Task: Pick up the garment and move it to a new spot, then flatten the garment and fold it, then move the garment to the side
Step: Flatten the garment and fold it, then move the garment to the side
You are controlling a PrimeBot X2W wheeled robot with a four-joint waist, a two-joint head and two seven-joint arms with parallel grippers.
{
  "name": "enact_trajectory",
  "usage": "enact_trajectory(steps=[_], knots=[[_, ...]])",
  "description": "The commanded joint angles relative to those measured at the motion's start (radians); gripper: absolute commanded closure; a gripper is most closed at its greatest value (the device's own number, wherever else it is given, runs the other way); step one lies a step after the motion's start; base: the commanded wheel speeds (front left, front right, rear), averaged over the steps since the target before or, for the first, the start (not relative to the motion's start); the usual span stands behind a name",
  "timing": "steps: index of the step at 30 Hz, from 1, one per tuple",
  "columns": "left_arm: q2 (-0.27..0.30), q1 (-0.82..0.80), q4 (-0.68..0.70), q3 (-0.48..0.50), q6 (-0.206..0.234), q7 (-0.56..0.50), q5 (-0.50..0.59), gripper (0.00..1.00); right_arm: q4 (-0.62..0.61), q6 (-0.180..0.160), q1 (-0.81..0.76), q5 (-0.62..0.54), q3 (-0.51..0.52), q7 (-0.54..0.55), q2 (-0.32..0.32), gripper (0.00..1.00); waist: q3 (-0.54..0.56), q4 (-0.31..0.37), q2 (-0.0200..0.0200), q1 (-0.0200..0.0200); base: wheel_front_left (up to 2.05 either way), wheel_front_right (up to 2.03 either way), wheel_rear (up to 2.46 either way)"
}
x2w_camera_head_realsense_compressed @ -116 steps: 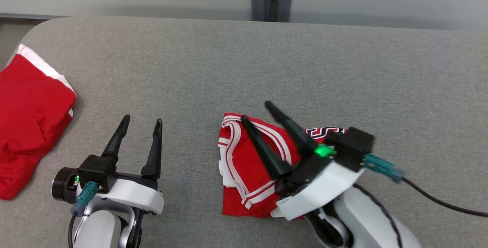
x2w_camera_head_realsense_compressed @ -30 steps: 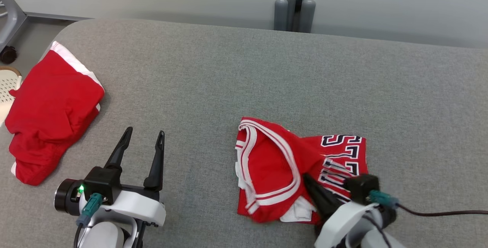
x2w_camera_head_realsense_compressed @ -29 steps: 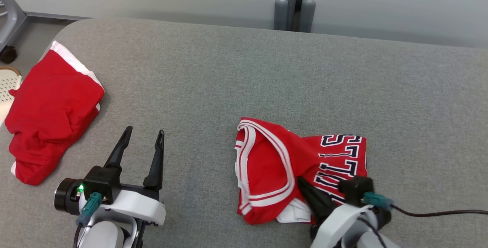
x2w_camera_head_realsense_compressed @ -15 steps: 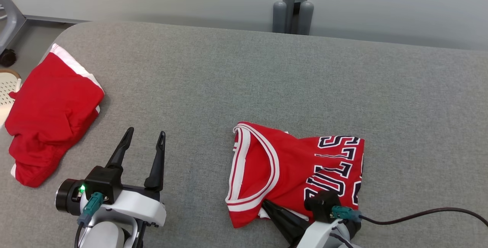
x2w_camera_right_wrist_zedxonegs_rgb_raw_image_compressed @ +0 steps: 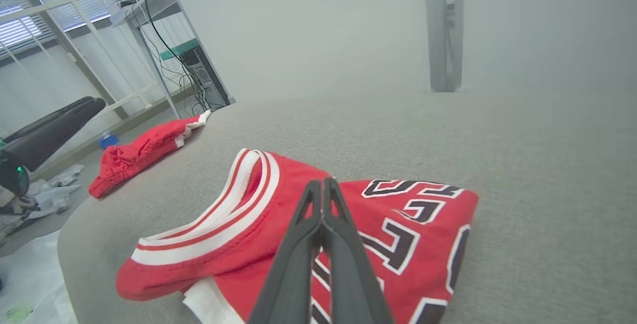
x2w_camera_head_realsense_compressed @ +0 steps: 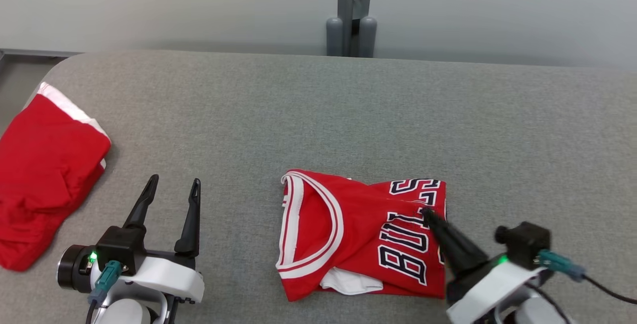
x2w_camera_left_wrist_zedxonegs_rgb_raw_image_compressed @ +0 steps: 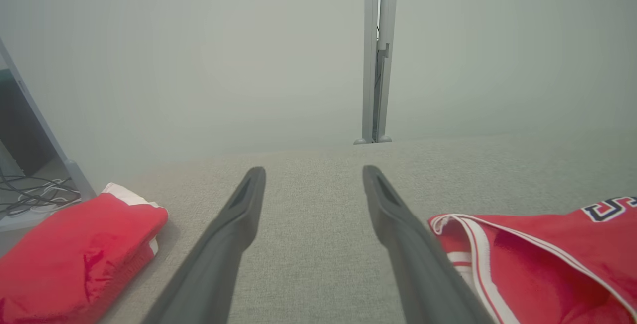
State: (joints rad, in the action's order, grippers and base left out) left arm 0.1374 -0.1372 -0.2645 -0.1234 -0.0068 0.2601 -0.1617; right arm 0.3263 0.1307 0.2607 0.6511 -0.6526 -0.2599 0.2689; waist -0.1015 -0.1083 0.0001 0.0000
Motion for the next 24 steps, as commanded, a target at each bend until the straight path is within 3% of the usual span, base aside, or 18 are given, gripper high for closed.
enact_trajectory(steps=[1, 9, 15, 16, 17, 18, 19, 20, 24], knots=[[0.004, 0.006, 0.009, 0.006, 0.008, 0.003, -0.004, 0.00, -0.026, 0.000, -0.028, -0.031, 0.054, 0.002, 0.010, 1.00, 0.009, 0.015, -0.0001, 0.0000, 0.00, 0.00, 0.00], [0.015, 0.011, 0.038, 0.013, 0.020, 0.003, 0.003, 0.00, -0.192, 0.000, -0.134, -0.220, 0.425, 0.075, -0.037, 1.00, 0.016, 0.045, -0.0001, 0.0000, 0.00, 0.00, 0.00], [0.024, 0.019, 0.058, 0.017, 0.031, 0.004, 0.009, 0.00, -0.260, 0.000, -0.189, -0.317, 0.606, 0.108, -0.090, 1.00, 0.021, 0.047, -0.0001, 0.0000, 0.00, 0.00, 0.00], [0.025, 0.023, 0.063, 0.017, 0.033, 0.004, 0.009, 0.00, -0.264, 0.000, -0.199, -0.332, 0.628, 0.115, -0.096, 0.85, 0.022, 0.047, -0.0001, 0.0000, 0.00, 0.00, 0.00], [0.025, 0.027, 0.067, 0.018, 0.035, 0.004, 0.010, 0.00, -0.268, 0.000, -0.210, -0.341, 0.646, 0.118, -0.104, 0.59, 0.025, 0.047, -0.0001, 0.0000, 0.00, 0.00, 0.00], [0.026, 0.031, 0.069, 0.018, 0.036, 0.004, 0.010, 0.00, -0.271, 0.000, -0.218, -0.349, 0.665, 0.121, -0.115, 0.19, 0.029, 0.048, -0.0001, 0.0000, 0.00, 0.00, 0.00], [0.026, 0.031, 0.069, 0.018, 0.036, 0.004, 0.010, 0.00, -0.271, 0.000, -0.218, -0.349, 0.665, 0.121, -0.115, 0.19, 0.029, 0.048, -0.0001, 0.0000, 0.00, 0.00, 0.00], [0.027, 0.033, 0.070, 0.018, 0.038, 0.004, 0.009, 0.00, -0.269, 0.000, -0.228, -0.363, 0.679, 0.131, -0.120, 0.00, 0.031, 0.048, -0.0001, 0.0000, 0.00, 0.00, 0.00], [0.031, 0.045, 0.075, 0.016, 0.043, 0.003, 0.010, 0.00, -0.264, 0.000, -0.254, -0.394, 0.720, 0.145, -0.145, 0.00, 0.038, 0.050, -0.0001, 0.0000, 0.00, 0.00, 0.00]])
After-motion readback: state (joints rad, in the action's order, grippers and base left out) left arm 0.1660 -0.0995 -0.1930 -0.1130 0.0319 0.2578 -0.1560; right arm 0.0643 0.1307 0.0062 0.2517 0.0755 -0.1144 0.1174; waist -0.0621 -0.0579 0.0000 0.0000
